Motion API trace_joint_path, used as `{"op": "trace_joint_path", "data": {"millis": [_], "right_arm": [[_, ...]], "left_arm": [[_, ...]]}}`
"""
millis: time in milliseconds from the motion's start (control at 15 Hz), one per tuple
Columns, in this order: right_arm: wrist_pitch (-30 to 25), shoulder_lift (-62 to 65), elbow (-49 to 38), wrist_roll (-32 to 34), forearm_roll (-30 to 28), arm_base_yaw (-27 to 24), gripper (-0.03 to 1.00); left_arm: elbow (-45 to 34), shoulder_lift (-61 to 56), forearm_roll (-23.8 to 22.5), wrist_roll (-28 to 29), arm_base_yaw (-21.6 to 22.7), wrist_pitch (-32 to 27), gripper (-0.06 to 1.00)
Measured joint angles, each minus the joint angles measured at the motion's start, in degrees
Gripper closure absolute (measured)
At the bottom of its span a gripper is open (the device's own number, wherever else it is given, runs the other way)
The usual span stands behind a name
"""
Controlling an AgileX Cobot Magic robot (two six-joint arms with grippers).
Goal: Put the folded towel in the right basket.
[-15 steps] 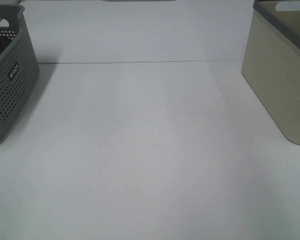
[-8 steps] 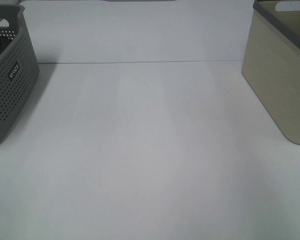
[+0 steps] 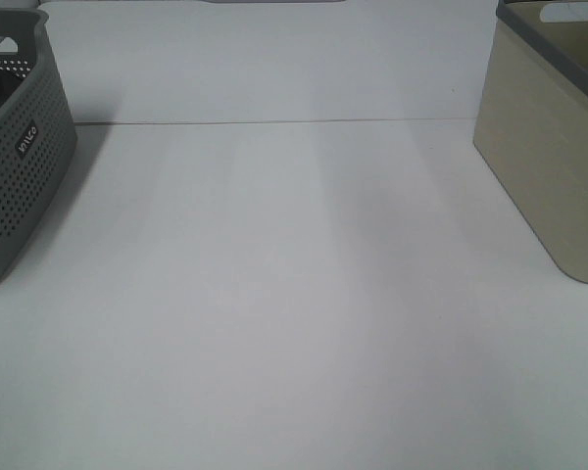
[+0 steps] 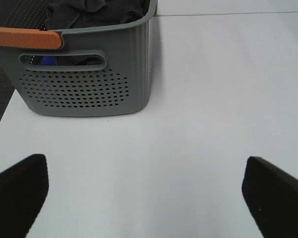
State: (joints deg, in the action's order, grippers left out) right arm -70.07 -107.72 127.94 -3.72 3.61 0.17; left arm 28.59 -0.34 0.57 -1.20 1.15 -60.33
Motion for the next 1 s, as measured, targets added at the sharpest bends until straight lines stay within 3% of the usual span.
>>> {"op": "trace_joint_path", "data": {"millis": [133,333,533,600,667,867,1000], "right_arm": [[0.2,4.6,-1.4,0.9,-0.3,2.6,0.01],[0.5,13.2,-11.7,1.4,-0.6,5.4,0.01],[6.6,31.2,-34.0,1.5,0.2,6.1,0.01],[10.8,44.2,-48.5,1.5,0.2,6.1,0.01],[11.6,51.1,-56.0,1.4,0.2,6.1,0.01],[11.6,68.8,-72.6,1.1,0.2,6.1,0.01],[11.6,77.5,-79.3,1.1,0.2,6.1,0.01]], "left_arm": [[0.0,0.0,0.0,0.0,0.0,0.0,-0.05],[0.0,0.0,0.0,0.0,0.0,0.0,-0.05],[0.0,0.0,0.0,0.0,0.0,0.0,-0.05],[0.0,0.0,0.0,0.0,0.0,0.0,-0.05],[0.0,0.0,0.0,0.0,0.0,0.0,-0.05],[0.0,0.0,0.0,0.0,0.0,0.0,-0.05],[0.0,0.0,0.0,0.0,0.0,0.0,-0.05]]}}
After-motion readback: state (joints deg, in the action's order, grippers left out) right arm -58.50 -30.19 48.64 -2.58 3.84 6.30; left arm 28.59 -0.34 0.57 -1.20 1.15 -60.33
